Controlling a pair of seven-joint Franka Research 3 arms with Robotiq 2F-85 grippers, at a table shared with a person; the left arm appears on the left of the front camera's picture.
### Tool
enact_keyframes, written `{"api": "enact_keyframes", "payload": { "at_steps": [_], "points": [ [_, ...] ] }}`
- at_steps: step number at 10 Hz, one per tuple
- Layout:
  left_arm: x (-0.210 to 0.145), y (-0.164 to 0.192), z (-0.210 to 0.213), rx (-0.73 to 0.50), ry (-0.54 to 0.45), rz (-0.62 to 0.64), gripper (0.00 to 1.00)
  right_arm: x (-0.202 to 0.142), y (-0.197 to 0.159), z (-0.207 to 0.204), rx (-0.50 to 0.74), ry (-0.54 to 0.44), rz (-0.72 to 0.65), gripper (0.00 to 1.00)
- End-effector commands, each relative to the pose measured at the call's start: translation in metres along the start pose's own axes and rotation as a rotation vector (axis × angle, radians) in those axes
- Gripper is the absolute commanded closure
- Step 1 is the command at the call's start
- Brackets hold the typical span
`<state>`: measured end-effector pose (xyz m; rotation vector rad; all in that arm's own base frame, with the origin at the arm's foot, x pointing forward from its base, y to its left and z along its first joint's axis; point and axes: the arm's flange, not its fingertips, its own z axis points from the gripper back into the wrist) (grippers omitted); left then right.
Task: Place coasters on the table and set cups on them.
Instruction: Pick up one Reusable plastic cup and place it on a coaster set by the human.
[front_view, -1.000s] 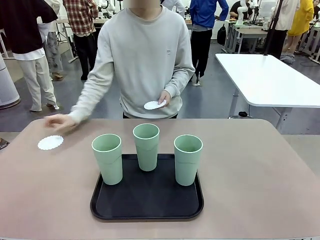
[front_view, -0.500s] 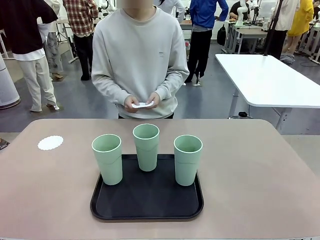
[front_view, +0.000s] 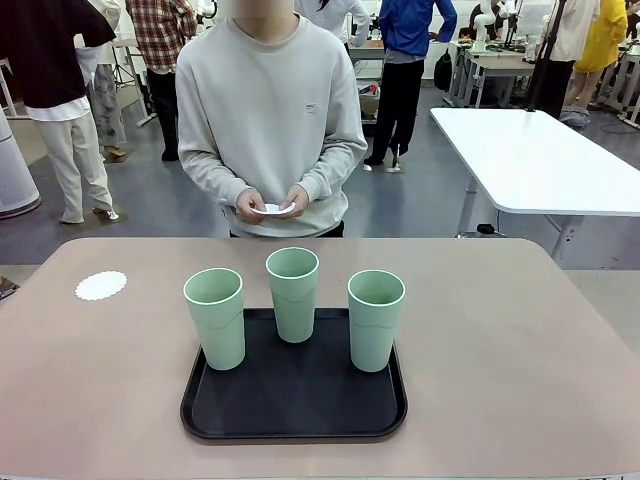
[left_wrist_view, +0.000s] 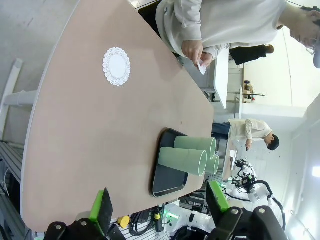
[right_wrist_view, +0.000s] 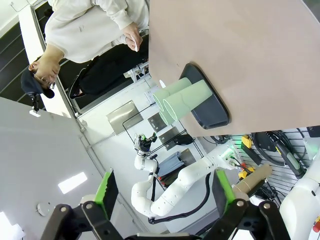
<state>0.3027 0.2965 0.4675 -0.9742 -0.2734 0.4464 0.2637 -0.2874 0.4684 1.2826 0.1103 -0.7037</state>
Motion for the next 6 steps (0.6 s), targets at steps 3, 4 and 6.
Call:
{"api": "enact_keyframes", "payload": {
  "at_steps": [3, 4, 6],
  "points": [
    [-0.0014, -0.0003, -0.0005, -0.004, 0.002, 0.007, 0.0, 0.0002, 0.0013, 0.0007, 0.002, -0.012, 0.005, 0.0],
    [-0.0014, -0.0003, -0.0005, -0.004, 0.002, 0.007, 0.0, 0.0002, 0.0013, 0.0007, 0.002, -0.012, 0.005, 0.0],
    [-0.0014, -0.0003, -0.0005, -0.004, 0.002, 0.007, 0.0, 0.0002, 0.0013, 0.0007, 0.002, -0.012, 0.005, 0.0]
  ]
}}
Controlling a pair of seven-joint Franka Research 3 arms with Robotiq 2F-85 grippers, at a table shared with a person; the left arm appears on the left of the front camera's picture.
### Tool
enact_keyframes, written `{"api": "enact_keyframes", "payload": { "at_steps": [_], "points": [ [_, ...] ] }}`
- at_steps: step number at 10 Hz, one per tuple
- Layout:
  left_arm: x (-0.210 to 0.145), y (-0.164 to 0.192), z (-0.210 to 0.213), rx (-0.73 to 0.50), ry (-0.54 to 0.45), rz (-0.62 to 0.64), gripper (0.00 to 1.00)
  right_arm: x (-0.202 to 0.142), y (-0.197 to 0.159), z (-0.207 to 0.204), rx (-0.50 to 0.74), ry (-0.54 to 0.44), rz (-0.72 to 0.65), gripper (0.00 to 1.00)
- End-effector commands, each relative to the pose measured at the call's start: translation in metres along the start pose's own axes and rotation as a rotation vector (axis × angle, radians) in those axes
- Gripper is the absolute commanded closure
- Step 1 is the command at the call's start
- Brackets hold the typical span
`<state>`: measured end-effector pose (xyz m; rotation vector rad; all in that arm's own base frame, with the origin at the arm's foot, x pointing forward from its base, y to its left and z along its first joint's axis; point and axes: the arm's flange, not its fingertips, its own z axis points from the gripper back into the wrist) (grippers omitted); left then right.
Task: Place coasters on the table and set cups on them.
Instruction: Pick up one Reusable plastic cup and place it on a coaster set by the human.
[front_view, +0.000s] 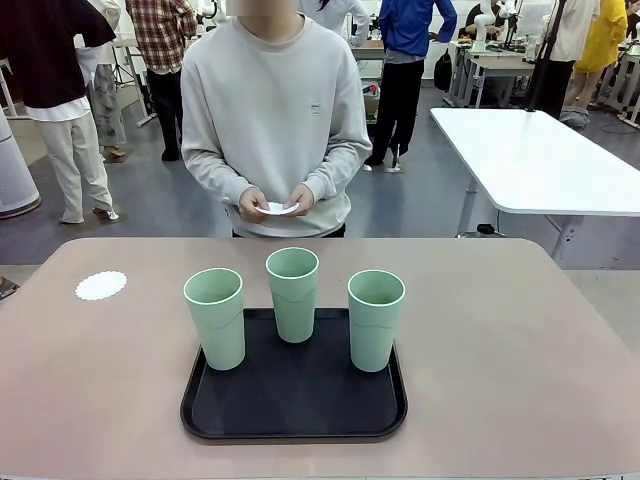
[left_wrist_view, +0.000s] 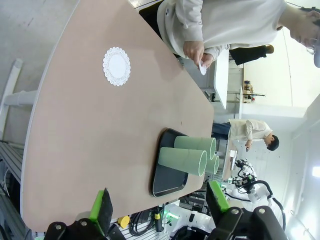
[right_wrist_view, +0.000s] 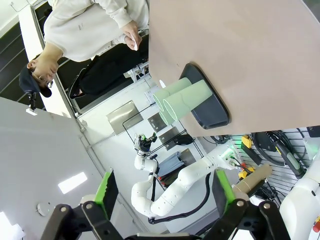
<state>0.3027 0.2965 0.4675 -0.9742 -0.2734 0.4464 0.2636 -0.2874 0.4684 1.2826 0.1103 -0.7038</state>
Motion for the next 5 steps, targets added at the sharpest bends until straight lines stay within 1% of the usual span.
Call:
{"api": "enact_keyframes", "payload": {
  "at_steps": [1, 5],
  "points": [
    [-0.0014, -0.0003, -0.0005, -0.004, 0.002, 0.007, 0.0, 0.0002, 0.0013, 0.0007, 0.002, -0.012, 0.005, 0.0],
    [-0.0014, -0.0003, -0.0005, -0.004, 0.002, 0.007, 0.0, 0.0002, 0.0013, 0.0007, 0.002, -0.012, 0.005, 0.0]
  ]
}}
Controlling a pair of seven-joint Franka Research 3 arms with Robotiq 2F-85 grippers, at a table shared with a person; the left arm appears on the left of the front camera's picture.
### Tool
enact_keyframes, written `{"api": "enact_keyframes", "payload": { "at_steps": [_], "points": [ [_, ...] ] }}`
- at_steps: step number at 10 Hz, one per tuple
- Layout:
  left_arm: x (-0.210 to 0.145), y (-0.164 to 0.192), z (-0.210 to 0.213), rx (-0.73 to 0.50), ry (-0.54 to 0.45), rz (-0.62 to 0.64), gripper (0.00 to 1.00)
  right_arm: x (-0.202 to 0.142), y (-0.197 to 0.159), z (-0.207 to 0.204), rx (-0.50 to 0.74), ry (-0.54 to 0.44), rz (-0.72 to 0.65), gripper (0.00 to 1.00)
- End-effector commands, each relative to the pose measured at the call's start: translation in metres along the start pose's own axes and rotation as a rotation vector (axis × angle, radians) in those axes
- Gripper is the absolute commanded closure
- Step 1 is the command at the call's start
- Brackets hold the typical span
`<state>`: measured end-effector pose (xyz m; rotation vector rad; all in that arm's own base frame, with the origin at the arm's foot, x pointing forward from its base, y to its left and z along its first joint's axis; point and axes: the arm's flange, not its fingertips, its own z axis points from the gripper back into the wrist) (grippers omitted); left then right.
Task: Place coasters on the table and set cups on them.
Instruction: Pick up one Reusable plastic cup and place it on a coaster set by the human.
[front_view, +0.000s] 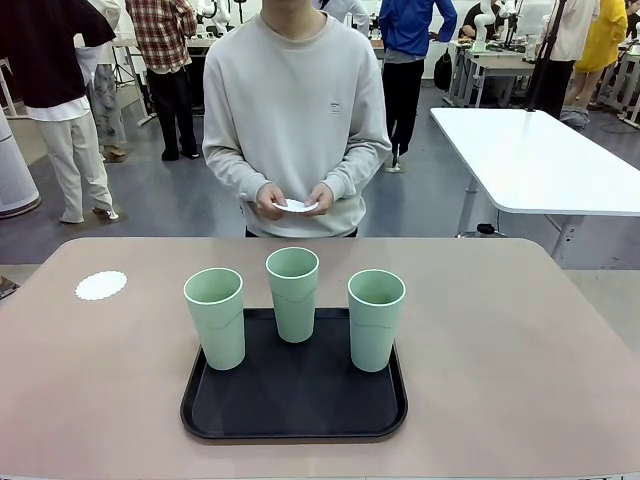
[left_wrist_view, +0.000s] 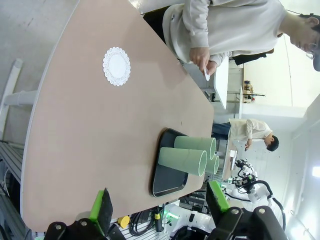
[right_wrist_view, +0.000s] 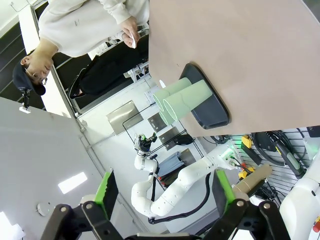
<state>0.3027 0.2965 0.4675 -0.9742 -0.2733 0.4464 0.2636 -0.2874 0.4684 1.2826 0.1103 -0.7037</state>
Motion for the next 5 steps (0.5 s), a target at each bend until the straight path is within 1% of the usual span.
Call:
{"api": "enact_keyframes", "payload": {
  "at_steps": [1, 3, 4, 5],
  "points": [
    [-0.001, 0.0, 0.0, -0.004, 0.002, 0.007, 0.0, 0.0, 0.001, 0.001, 0.002, -0.012, 0.005, 0.0],
    [0.0, 0.0, 0.0, 0.0, 0.0, 0.0, 0.0, 0.0, 0.001, 0.001, 0.002, -0.012, 0.005, 0.0],
    [0.004, -0.023, -0.009, 0.078, -0.081, -0.171, 0.0, 0.0, 0.001, 0.001, 0.002, -0.012, 0.005, 0.0],
    [0.009, -0.047, -0.023, 0.118, -0.074, -0.266, 0.0, 0.0, 0.001, 0.001, 0.002, -0.012, 0.005, 0.0]
  ]
}}
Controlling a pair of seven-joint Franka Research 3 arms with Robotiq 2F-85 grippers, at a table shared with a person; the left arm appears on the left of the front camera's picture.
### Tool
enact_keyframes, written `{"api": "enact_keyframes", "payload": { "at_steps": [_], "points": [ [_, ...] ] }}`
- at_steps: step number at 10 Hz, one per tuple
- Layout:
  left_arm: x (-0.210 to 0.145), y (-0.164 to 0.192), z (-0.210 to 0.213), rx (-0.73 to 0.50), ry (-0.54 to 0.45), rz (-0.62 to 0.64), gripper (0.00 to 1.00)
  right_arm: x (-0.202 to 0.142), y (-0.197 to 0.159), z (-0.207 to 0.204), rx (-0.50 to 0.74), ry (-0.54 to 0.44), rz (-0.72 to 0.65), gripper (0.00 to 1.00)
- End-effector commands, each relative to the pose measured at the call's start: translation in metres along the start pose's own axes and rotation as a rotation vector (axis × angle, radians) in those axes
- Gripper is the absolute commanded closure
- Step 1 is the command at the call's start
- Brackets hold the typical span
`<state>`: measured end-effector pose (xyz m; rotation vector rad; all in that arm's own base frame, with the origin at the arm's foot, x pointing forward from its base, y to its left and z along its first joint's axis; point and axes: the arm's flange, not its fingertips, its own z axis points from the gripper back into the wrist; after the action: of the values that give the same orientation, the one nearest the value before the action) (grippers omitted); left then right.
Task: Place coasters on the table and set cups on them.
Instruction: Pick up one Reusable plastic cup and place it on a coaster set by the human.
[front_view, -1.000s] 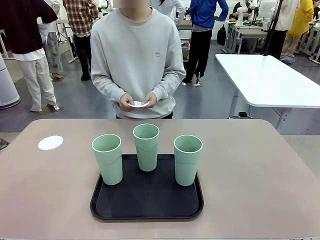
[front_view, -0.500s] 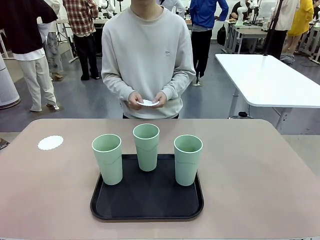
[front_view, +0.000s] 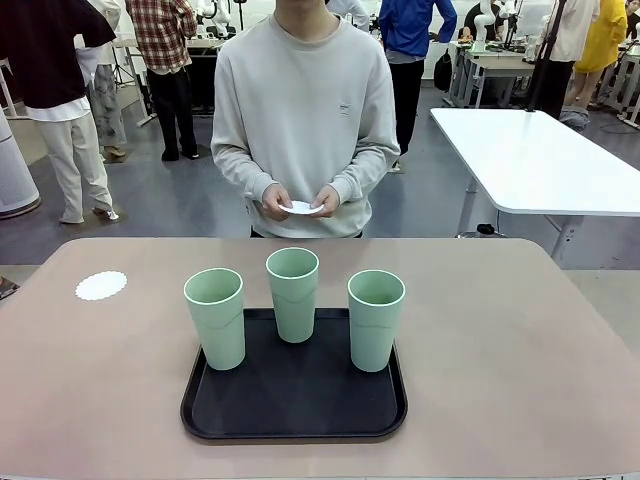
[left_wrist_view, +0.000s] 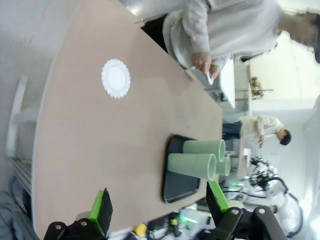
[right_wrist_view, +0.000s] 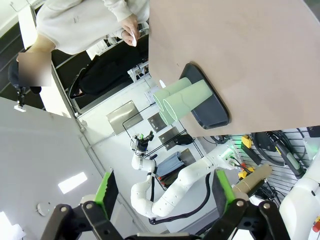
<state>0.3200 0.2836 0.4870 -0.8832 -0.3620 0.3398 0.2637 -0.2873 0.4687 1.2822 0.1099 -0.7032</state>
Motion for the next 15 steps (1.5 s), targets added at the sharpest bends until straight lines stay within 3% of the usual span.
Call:
{"api": "enact_keyframes", "payload": {
  "at_steps": [1, 3, 5, 8, 10, 12, 15],
  "points": [
    [0.004, -0.049, -0.031, 0.107, -0.027, -0.207, 0.0, 0.0, 0.001, 0.001, 0.002, -0.012, 0.005, 0.0],
    [-0.014, -0.098, -0.062, 0.251, 0.029, -0.467, 0.0, 0.0, 0.001, 0.001, 0.002, -0.012, 0.005, 0.0],
    [-0.034, -0.112, -0.093, 0.353, 0.231, -0.678, 0.0, 0.0, 0.001, 0.001, 0.002, -0.012, 0.005, 0.0],
    [-0.062, -0.12, -0.132, 0.284, 0.502, -0.982, 0.0, 0.0, 0.001, 0.001, 0.002, -0.012, 0.005, 0.0],
    [-0.074, -0.126, -0.152, 0.184, 0.625, -1.072, 0.0, 0.0, 0.001, 0.001, 0.002, -0.012, 0.005, 0.0],
    [-0.078, -0.127, -0.18, 0.097, 0.677, -1.105, 0.0, 0.0, 0.001, 0.001, 0.002, -0.012, 0.005, 0.0],
    [-0.087, -0.135, -0.232, 0.013, 0.607, -1.112, 0.0, 0.0, 0.001, 0.001, 0.002, -0.012, 0.005, 0.0]
  ]
}}
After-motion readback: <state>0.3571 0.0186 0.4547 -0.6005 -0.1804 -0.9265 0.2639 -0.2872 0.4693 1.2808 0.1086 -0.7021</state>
